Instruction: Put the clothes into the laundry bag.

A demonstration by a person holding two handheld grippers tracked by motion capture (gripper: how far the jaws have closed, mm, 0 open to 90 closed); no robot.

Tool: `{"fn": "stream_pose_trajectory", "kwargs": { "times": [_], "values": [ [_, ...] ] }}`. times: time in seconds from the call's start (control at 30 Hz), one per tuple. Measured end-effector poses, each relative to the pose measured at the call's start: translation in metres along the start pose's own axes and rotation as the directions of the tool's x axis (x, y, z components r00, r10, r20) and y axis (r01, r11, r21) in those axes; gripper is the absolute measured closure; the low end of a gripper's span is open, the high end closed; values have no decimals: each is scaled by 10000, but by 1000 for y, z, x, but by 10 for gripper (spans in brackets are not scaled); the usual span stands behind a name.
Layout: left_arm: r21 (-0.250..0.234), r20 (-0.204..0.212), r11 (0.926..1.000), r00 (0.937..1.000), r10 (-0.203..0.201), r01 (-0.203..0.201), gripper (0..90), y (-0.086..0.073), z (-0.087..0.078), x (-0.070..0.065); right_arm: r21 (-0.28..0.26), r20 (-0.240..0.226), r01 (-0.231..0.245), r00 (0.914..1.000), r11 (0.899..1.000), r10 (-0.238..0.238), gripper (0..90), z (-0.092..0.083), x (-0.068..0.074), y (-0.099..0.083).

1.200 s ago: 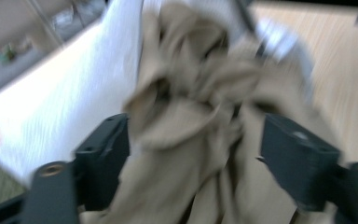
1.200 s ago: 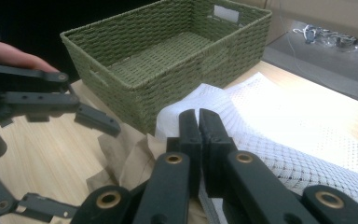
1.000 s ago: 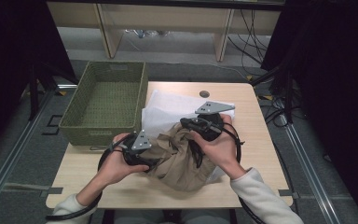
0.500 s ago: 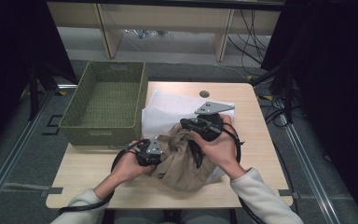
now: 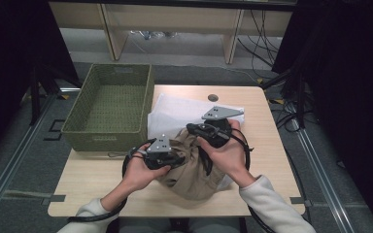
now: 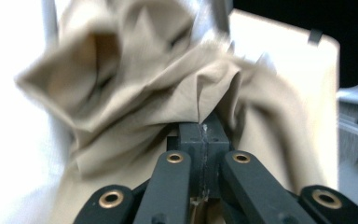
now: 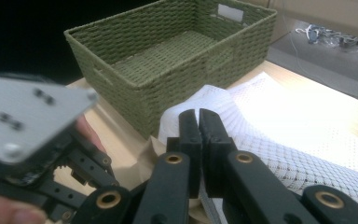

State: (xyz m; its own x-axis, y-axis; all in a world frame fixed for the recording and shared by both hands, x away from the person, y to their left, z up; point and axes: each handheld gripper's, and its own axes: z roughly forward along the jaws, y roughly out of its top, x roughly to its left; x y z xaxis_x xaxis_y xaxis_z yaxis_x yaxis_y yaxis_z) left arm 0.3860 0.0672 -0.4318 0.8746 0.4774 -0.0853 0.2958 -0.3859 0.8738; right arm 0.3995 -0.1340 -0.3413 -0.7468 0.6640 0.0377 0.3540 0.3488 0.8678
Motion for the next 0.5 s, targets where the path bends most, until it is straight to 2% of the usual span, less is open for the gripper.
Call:
{"fn": "stream_pose_trajectory", "kwargs": {
  "times": [0.03,0.07,0.1,0.13,0.23,0.3,0.4,0.43,0.47,0.5],
  "values": [
    [-116,4,9999,10000,-41,41,899,3,0,-2,-25,-10,-85,10000,10000,85,897,0,2,0],
    [-355,-88,9993,9999,87,-90,899,8,0,-5,-79,9,-71,10000,9999,71,897,0,3,0],
    [-445,-183,9989,9997,129,-137,899,11,1,-7,-107,-71,184,9998,9998,-184,897,-1,2,1],
    [-535,-201,9983,9996,199,-209,899,12,2,-8,-121,-112,63,9999,9999,-64,897,-1,4,1],
    [-795,-620,9963,9977,291,-340,898,19,6,-9,-217,-106,190,9998,9996,-192,897,-3,3,2],
    [-917,-851,9951,9959,296,-374,899,22,8,-8,-282,-6,-131,9999,9995,131,897,-5,4,3],
    [-1135,-1226,9928,9922,240,-380,898,27,12,-2,-442,-5,-51,10000,9990,51,897,-7,2,4],
    [-1078,-1475,9933,9887,249,-411,898,29,14,1,-478,66,47,10000,9988,-43,897,-8,0,5],
    [-1043,-1605,9935,9866,278,-449,898,29,16,3,-507,128,-239,9996,9984,245,897,-9,0,5],
    [-944,-1713,9943,9847,333,-501,897,29,19,6,-434,120,-333,9994,9985,339,897,-10,0,4]
  ]
}}
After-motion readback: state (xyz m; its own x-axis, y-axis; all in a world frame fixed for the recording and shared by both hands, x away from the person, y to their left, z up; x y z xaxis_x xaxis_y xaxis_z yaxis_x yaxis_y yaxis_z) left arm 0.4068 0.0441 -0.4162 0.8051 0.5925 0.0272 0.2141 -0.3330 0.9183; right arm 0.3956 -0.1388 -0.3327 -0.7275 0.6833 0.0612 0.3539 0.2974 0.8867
